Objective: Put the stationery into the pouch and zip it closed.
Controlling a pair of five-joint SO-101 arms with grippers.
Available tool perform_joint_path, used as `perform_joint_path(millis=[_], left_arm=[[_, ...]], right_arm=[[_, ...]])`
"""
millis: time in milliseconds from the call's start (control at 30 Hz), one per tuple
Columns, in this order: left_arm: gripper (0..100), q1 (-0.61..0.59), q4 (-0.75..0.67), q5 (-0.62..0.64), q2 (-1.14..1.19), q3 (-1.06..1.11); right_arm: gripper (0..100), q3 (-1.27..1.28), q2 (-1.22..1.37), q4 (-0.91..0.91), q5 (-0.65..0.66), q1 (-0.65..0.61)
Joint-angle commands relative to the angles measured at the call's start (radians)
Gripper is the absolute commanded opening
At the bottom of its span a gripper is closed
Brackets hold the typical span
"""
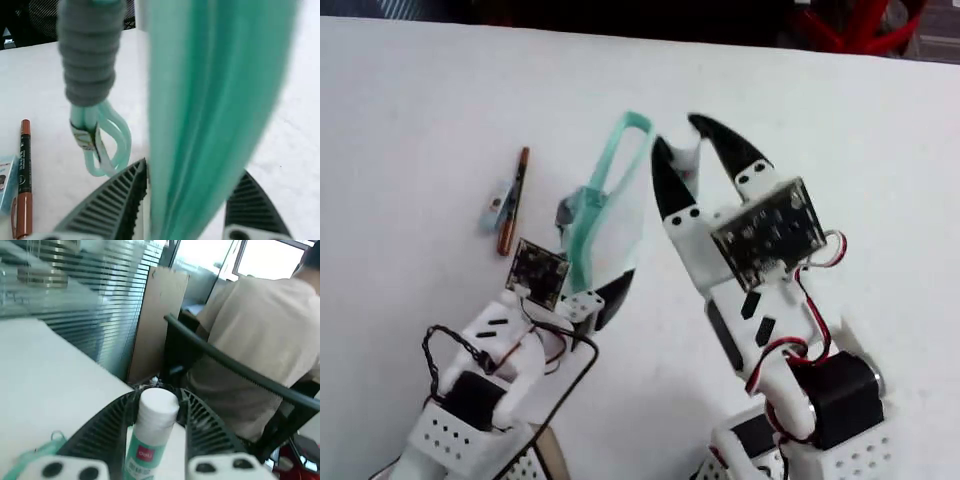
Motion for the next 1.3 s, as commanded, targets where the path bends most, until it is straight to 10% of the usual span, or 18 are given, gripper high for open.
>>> perform_joint_path(millis=[0,1267], left_arm=[[25,0.012,0.006,-0.009,-0.007,-0.028],[25,0.005,0.003,-0.011,-0.007,-0.023]], right_arm=[[1.7,-0.005,-0.004,-0.136,-0.005,-0.025],[1.7,-0.089,0.394,-0.197,-0.101,-0.051]])
